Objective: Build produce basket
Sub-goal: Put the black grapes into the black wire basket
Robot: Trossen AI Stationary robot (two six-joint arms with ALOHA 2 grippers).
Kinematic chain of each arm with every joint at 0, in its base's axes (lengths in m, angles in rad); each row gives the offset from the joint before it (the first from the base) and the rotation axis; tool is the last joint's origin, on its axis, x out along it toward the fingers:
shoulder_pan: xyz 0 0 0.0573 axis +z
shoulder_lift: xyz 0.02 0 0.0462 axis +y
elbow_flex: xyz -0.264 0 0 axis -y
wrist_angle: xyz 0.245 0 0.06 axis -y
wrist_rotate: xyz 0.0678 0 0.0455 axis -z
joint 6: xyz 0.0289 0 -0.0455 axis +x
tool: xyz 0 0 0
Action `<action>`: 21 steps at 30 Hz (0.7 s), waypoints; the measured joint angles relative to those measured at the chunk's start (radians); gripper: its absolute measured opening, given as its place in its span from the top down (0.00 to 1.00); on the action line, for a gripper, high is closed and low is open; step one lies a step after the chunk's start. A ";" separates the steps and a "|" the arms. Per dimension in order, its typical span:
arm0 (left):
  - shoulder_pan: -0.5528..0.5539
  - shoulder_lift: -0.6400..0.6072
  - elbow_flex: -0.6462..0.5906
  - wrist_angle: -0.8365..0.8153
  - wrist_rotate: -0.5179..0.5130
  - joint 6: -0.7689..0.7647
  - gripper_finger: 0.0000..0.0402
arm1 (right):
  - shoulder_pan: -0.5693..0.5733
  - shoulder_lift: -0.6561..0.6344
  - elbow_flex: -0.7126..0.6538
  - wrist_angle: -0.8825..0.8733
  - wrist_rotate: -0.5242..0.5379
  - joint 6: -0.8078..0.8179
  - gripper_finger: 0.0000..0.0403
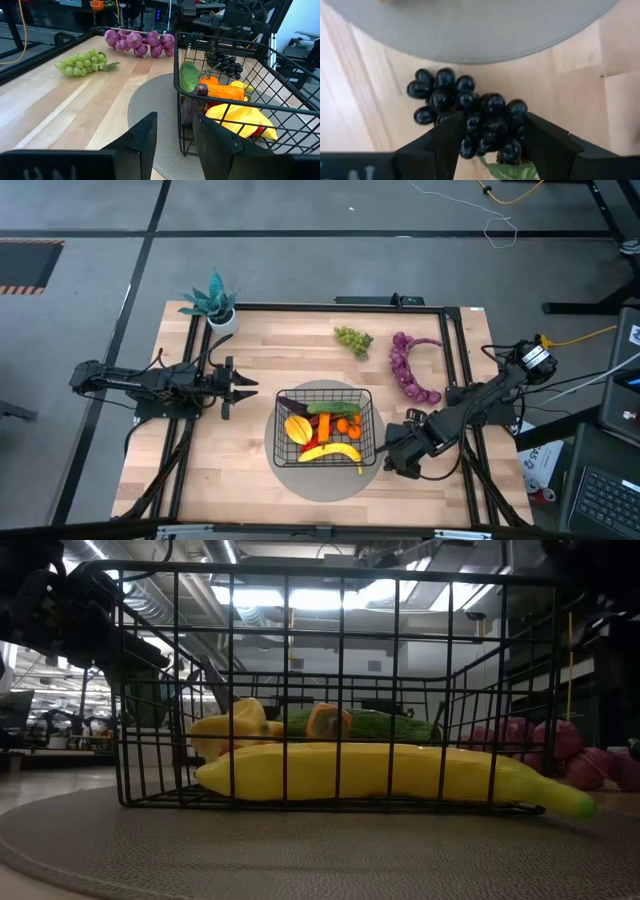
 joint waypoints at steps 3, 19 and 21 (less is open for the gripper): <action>0.000 0.000 0.000 0.000 0.000 0.000 0.70 | 0.000 0.003 0.000 0.001 0.003 0.027 0.48; 0.000 0.000 0.000 0.000 0.000 0.000 0.70 | 0.000 0.116 0.002 -0.013 -0.038 0.065 0.48; 0.000 0.000 0.000 0.000 0.000 0.000 0.70 | 0.000 0.129 0.003 -0.012 -0.047 0.070 0.48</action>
